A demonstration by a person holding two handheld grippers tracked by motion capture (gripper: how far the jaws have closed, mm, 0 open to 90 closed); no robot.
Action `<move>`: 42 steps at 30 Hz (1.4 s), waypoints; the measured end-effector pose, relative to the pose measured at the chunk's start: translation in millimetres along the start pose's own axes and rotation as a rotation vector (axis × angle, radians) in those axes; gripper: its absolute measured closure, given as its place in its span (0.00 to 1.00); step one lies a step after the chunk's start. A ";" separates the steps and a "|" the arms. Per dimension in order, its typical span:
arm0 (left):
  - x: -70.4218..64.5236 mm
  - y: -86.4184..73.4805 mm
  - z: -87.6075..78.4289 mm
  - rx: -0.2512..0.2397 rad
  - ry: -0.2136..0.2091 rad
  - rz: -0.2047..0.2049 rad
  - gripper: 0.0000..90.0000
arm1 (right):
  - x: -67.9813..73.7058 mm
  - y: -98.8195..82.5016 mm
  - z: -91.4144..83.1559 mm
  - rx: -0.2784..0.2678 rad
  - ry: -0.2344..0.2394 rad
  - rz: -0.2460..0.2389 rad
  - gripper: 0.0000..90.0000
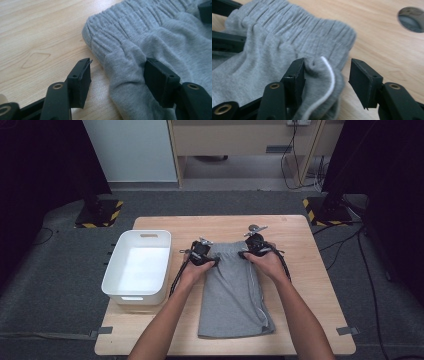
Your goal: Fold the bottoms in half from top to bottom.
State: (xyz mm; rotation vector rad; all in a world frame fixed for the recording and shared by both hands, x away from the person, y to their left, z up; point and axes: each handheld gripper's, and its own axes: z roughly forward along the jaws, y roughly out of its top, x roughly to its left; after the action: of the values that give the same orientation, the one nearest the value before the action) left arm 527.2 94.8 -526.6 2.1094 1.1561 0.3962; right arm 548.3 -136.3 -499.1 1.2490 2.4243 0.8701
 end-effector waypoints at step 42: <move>-8.8 -1.8 -0.4 -0.005 -0.010 0.020 0.70 | 14.0 -6.5 17.2 0.047 0.096 0.026 0.81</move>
State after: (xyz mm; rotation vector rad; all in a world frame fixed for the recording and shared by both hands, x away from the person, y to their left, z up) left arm 520.9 88.3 -527.0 2.1175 1.1282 0.3973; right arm 544.4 -121.2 -516.2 1.2861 2.5217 0.9048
